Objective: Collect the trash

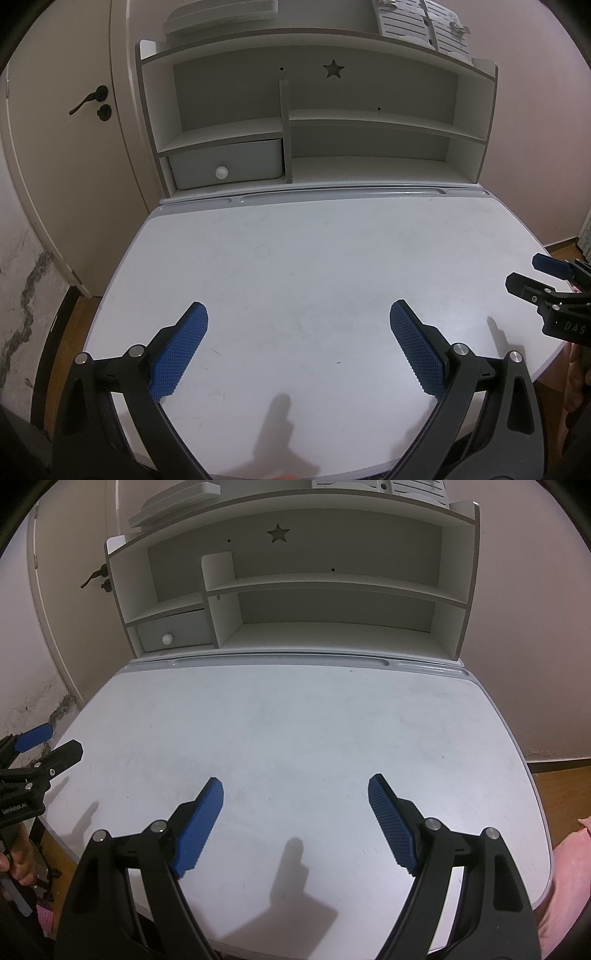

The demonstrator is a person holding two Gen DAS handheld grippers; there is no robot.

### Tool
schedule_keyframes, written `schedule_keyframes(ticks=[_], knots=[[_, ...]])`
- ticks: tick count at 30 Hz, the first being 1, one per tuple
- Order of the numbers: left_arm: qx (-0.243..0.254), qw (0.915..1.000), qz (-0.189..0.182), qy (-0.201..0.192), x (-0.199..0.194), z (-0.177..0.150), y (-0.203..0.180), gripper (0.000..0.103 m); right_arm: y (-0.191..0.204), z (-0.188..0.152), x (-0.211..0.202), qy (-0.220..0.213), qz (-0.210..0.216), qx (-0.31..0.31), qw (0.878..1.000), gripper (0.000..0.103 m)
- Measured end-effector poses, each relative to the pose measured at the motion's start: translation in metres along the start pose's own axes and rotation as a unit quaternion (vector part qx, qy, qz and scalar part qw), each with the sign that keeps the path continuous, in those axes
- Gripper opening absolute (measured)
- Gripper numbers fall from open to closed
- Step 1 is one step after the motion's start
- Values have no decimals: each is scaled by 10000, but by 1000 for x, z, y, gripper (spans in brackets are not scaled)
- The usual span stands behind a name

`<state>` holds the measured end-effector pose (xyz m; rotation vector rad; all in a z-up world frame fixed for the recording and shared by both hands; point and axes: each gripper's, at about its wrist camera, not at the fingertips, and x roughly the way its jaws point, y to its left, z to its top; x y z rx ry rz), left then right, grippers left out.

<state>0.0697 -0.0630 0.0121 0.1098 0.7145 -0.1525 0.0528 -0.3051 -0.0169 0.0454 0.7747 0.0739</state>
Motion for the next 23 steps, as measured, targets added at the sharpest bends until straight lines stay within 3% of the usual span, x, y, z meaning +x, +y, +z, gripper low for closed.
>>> schedule_keyframes(ticks=[23], knots=[[45, 9999, -113, 3, 0, 3, -2, 96, -4, -2, -2, -33, -51, 8, 10000, 78]])
